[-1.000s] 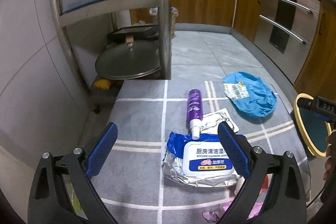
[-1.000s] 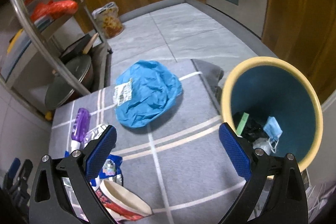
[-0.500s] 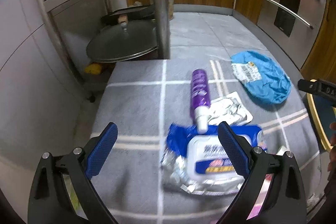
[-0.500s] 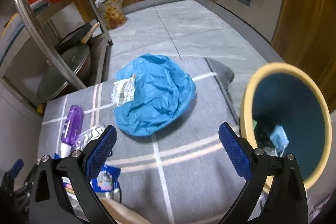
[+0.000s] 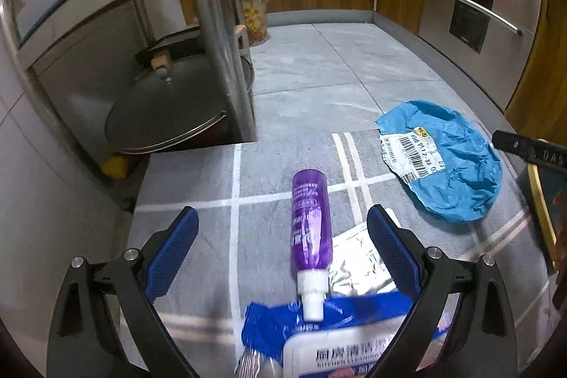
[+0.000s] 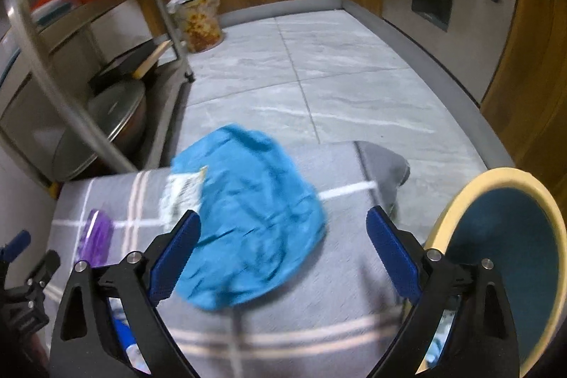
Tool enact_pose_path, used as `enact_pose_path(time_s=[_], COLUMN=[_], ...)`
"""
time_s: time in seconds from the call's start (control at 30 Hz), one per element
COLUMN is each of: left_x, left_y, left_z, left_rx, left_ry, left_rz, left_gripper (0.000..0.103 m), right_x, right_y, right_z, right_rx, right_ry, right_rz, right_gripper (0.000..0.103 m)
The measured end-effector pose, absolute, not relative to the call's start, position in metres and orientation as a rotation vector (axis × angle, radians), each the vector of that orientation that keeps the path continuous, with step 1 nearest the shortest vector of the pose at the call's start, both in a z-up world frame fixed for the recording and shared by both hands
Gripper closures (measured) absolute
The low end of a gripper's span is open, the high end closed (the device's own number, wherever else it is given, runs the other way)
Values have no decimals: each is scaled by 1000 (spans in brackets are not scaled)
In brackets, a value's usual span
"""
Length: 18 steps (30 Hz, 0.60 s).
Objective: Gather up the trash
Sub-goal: 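Grasp the purple spray bottle with the left tool while the right tool grasps the blue mailer bag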
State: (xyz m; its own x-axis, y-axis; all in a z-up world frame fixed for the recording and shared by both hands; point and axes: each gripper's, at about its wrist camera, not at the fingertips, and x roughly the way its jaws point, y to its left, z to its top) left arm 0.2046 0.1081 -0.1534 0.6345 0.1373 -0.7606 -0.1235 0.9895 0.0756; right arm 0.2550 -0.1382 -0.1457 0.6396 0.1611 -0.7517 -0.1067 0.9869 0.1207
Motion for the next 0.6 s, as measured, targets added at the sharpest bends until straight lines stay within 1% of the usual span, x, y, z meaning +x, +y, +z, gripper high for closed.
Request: enact_pose_path(time_s=[0.03, 0.1, 0.13, 0.2, 0.23, 0.33, 0.37, 0.4, 0.47, 0.53, 0.57, 0.6], left_x=[207, 213, 217, 221, 224, 229, 231, 232, 233, 234, 234, 234], left_y=[108, 108, 107, 106, 105, 102, 103, 104, 107, 111, 112, 113], left_z=[-155, -159, -161, -166, -170, -180, -184, -189, -195, -200, -201, -201], left_rx=[16, 20, 19, 11, 6, 20, 20, 12, 1, -14, -23, -39], left_ry=[875, 883, 889, 908, 925, 963, 978, 1001, 1029, 1049, 1055, 1061], left_rz=[145, 140, 132, 115, 103, 98, 98, 95, 103, 109, 105, 93], left_gripper=[12, 14, 14, 22, 22, 25, 29, 35, 41, 45, 51, 60], right_x=[260, 266, 269, 271, 271, 271, 270, 270, 270, 269, 269, 268], right_y=[-144, -150, -150, -144, -141, -128, -125, -124, -122, -121, -122, -121], right_z=[-150, -157, -162, -166, -167, -173, -174, -176, -178, -179, -179, -178], right_rx=[93, 140, 154, 149, 136, 91, 80, 75, 60, 49, 46, 42], right_ry=[878, 904, 921, 931, 932, 949, 954, 958, 970, 963, 961, 958], right_rz=[149, 158, 168, 203, 212, 237, 240, 241, 240, 245, 246, 245], right_gripper=[13, 28, 31, 36, 37, 45, 49, 53, 60, 63, 67, 77])
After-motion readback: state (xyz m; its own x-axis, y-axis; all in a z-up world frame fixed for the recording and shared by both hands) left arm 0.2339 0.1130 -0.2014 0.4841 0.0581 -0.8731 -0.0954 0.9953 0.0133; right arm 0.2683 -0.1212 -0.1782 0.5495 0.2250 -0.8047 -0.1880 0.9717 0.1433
